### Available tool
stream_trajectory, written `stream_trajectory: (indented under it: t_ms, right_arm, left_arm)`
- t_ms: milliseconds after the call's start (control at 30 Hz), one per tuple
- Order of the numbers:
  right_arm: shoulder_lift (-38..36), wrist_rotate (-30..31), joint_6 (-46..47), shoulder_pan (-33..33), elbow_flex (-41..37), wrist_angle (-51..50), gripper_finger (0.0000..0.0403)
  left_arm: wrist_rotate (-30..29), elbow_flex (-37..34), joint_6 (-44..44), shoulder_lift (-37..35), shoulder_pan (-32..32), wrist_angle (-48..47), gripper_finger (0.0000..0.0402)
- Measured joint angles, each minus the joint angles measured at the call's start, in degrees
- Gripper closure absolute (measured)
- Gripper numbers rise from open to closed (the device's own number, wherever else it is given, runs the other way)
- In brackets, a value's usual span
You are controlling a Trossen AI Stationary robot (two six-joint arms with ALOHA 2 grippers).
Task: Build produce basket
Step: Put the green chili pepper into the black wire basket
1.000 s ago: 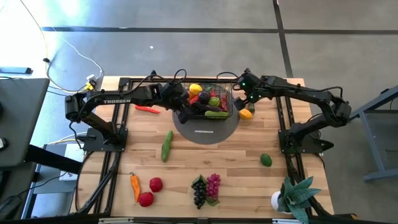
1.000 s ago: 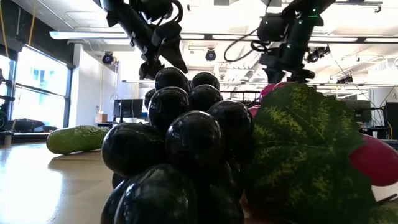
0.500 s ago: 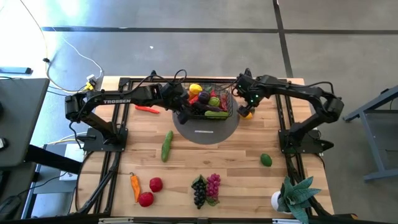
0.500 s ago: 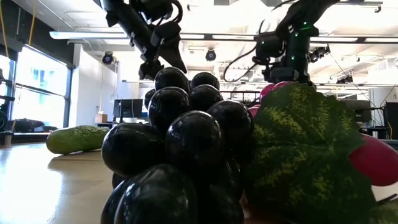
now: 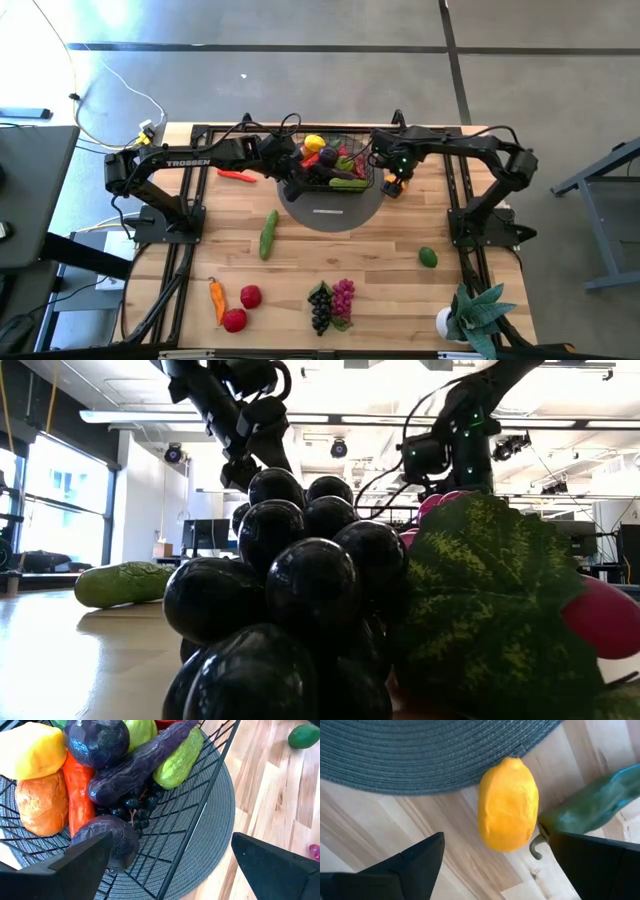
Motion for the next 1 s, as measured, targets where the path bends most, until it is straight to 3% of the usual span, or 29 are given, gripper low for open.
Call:
stream_trajectory:
  t_ms: [533, 1000]
  right_arm:
    - [5.24, -0.17, -3.25, -0.02, 0.2, 2.67, 0.0061]
    - [3.08, 2.54, -0.26, -0.11, -0.32, 0.91, 0.0061]
  left_arm:
    - [-0.37, 0.0, -0.03, 0.0, 0.0, 0.04, 0.0003]
    - [-0.81, 0.0, -0.42, 0.0, 0.0, 0.04, 0.0003]
